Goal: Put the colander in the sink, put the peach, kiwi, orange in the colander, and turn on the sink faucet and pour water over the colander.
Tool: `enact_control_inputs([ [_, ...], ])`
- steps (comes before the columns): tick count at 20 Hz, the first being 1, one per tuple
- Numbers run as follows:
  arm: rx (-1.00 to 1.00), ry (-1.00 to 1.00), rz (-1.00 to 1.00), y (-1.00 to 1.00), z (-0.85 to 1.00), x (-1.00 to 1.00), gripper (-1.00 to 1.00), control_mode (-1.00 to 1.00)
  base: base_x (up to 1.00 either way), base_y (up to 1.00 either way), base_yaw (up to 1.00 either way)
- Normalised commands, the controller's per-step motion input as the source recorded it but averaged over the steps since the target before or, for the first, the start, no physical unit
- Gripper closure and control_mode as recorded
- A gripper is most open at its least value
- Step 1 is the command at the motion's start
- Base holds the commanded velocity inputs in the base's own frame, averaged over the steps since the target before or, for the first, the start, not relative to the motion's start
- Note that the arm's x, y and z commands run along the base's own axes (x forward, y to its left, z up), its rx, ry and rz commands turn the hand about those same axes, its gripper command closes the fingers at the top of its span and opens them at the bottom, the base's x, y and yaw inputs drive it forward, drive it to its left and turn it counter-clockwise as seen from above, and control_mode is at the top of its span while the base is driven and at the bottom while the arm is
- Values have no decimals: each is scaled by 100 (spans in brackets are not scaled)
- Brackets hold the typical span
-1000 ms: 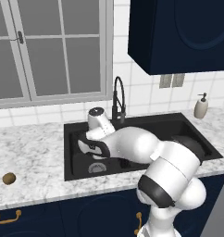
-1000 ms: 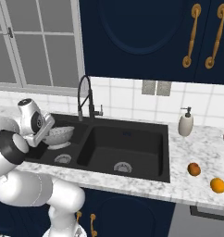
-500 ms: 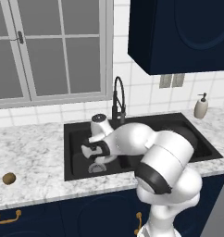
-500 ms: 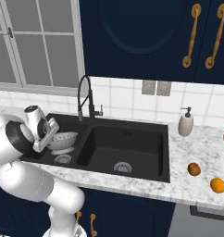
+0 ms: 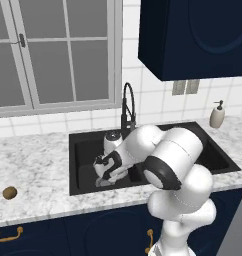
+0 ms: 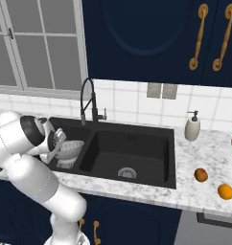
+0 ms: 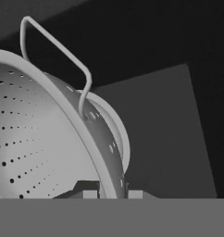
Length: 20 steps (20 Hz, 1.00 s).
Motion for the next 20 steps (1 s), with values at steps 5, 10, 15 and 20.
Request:
enact_control_inputs([
  [5, 0, 0, -19, 53, -18, 13, 100, -100, 0, 0, 0],
  [10, 0, 0, -19, 61, -9, 25, 100, -100, 0, 0, 0],
  [15, 0, 0, -17, 65, -4, 27, 100, -100, 0, 0, 0],
  [20, 1, 0, -17, 72, -12, 17, 100, -100, 0, 0, 0],
])
